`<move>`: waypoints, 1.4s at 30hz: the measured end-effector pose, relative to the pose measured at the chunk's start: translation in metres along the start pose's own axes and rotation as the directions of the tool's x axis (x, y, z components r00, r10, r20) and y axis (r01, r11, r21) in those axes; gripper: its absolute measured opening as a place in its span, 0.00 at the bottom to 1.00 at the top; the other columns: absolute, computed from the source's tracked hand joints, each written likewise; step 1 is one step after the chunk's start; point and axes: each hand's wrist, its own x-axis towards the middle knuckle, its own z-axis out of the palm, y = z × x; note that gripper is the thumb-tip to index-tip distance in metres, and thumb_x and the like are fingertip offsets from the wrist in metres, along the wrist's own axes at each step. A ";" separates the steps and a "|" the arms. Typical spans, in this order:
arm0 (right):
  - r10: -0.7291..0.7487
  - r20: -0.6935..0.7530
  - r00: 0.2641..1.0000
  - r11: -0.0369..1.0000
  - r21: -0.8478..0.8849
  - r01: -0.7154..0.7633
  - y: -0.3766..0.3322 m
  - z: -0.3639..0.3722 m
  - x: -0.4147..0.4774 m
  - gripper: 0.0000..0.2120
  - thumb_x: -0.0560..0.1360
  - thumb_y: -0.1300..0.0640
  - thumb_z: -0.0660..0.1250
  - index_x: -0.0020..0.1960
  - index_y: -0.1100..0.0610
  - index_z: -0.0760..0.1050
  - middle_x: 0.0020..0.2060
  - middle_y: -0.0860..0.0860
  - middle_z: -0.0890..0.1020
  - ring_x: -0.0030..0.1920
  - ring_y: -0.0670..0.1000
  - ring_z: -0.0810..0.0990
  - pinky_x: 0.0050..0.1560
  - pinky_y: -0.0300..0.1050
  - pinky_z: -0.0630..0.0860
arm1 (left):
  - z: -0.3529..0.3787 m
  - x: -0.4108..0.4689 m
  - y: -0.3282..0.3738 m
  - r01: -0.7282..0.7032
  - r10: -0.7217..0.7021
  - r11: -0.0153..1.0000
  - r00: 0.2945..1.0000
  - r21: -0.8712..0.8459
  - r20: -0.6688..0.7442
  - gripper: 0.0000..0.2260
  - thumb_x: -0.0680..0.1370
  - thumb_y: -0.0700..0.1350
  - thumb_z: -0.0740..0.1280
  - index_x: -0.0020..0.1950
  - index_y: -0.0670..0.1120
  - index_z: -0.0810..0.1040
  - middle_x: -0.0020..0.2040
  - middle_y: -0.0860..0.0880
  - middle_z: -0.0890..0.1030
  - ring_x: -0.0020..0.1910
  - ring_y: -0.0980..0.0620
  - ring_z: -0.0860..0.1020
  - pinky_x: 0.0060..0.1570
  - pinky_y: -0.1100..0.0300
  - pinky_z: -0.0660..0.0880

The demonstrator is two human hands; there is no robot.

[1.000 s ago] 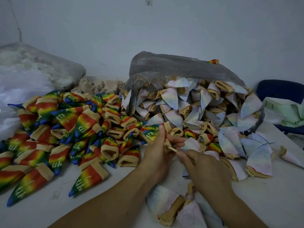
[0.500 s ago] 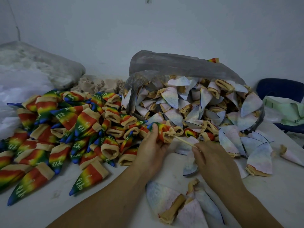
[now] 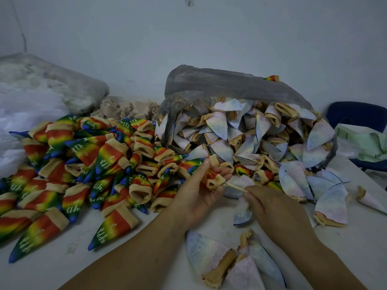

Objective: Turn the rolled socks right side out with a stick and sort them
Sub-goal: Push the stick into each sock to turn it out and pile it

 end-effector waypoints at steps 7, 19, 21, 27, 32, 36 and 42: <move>-0.132 -0.180 0.975 0.985 -0.131 0.109 0.004 0.000 0.005 0.10 0.64 0.66 0.70 0.45 0.64 0.82 0.32 0.56 0.81 0.29 0.56 0.80 0.30 0.45 0.78 | -0.002 0.005 0.002 -0.126 0.126 0.991 0.992 -0.051 -0.001 0.17 0.74 0.51 0.68 0.52 0.38 0.83 0.55 0.38 0.84 0.53 0.46 0.84 0.40 0.60 0.82; -0.067 -0.088 0.994 0.998 -0.010 0.066 0.001 -0.001 0.000 0.11 0.67 0.65 0.76 0.49 0.61 0.82 0.30 0.57 0.82 0.25 0.56 0.80 0.21 0.53 0.77 | -0.015 0.009 -0.002 -0.209 0.318 0.762 0.945 0.613 -0.074 0.26 0.73 0.71 0.63 0.34 0.51 0.84 0.32 0.51 0.80 0.30 0.57 0.76 0.33 0.63 0.70; -0.153 -0.136 0.979 0.987 0.017 0.157 0.001 0.000 0.002 0.05 0.73 0.64 0.70 0.48 0.63 0.83 0.29 0.57 0.82 0.25 0.55 0.80 0.22 0.50 0.77 | -0.014 0.008 -0.001 -0.177 0.277 0.809 0.956 0.561 -0.097 0.25 0.68 0.73 0.68 0.37 0.51 0.85 0.32 0.52 0.80 0.31 0.57 0.76 0.34 0.62 0.69; -0.040 0.063 0.997 0.999 0.031 0.038 0.004 -0.006 0.004 0.14 0.79 0.51 0.57 0.57 0.52 0.79 0.42 0.51 0.84 0.41 0.54 0.82 0.43 0.53 0.79 | -0.012 0.008 -0.002 -0.190 0.224 0.853 0.974 0.486 -0.012 0.19 0.71 0.64 0.71 0.44 0.49 0.87 0.29 0.53 0.74 0.29 0.58 0.70 0.29 0.66 0.65; -0.105 -0.139 0.985 0.994 -0.018 0.103 -0.005 -0.015 0.000 0.08 0.71 0.57 0.70 0.47 0.58 0.83 0.33 0.53 0.84 0.31 0.51 0.82 0.32 0.35 0.73 | -0.015 0.010 -0.001 -0.191 0.251 0.879 0.964 0.437 -0.083 0.20 0.66 0.63 0.75 0.45 0.49 0.87 0.34 0.52 0.79 0.33 0.58 0.76 0.34 0.65 0.70; 0.011 0.062 0.998 0.997 -0.076 -0.007 -0.008 -0.019 0.000 0.11 0.79 0.50 0.60 0.57 0.49 0.79 0.43 0.49 0.84 0.41 0.47 0.82 0.36 0.41 0.76 | -0.014 0.012 0.000 -0.178 0.251 0.900 0.958 0.398 -0.139 0.19 0.67 0.61 0.72 0.43 0.46 0.87 0.32 0.50 0.77 0.31 0.55 0.74 0.32 0.64 0.70; 0.036 -0.049 0.998 0.999 0.000 -0.036 -0.016 -0.008 -0.003 0.08 0.76 0.53 0.65 0.46 0.54 0.82 0.30 0.52 0.81 0.29 0.54 0.79 0.28 0.52 0.76 | -0.001 0.011 -0.002 -0.175 0.212 0.922 0.974 0.346 -0.074 0.18 0.80 0.56 0.63 0.38 0.49 0.84 0.27 0.53 0.65 0.26 0.57 0.62 0.26 0.65 0.63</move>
